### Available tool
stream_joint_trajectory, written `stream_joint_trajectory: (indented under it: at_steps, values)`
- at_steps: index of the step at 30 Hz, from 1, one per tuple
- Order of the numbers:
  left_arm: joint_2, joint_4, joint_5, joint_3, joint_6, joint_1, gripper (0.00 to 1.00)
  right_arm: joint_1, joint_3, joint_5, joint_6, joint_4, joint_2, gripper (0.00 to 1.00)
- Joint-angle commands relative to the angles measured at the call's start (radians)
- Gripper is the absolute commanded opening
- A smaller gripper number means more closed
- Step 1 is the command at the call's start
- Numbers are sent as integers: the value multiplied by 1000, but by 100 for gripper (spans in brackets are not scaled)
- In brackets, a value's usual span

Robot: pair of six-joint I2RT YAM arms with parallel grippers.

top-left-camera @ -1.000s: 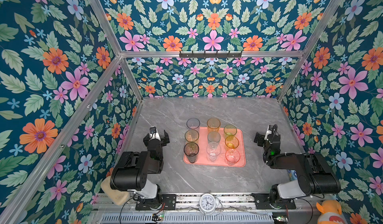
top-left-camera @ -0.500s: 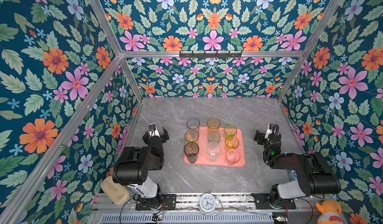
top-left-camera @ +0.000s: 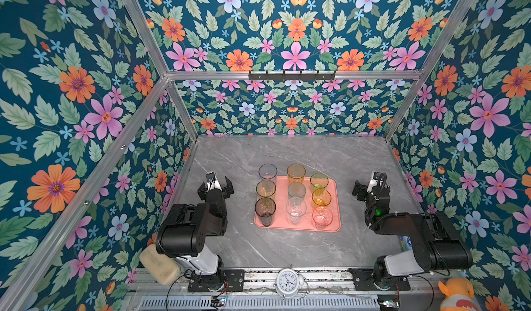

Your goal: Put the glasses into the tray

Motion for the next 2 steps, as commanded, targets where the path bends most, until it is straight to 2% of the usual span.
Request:
stream_joint_trajectory:
  at_steps: [1, 2]
  values:
    - [-1, 5, -1, 3, 0, 0, 100, 1, -2, 0, -10, 50, 3, 99]
    - [-1, 6, -1, 3, 0, 0, 100, 1, -2, 0, -12, 50, 3, 99]
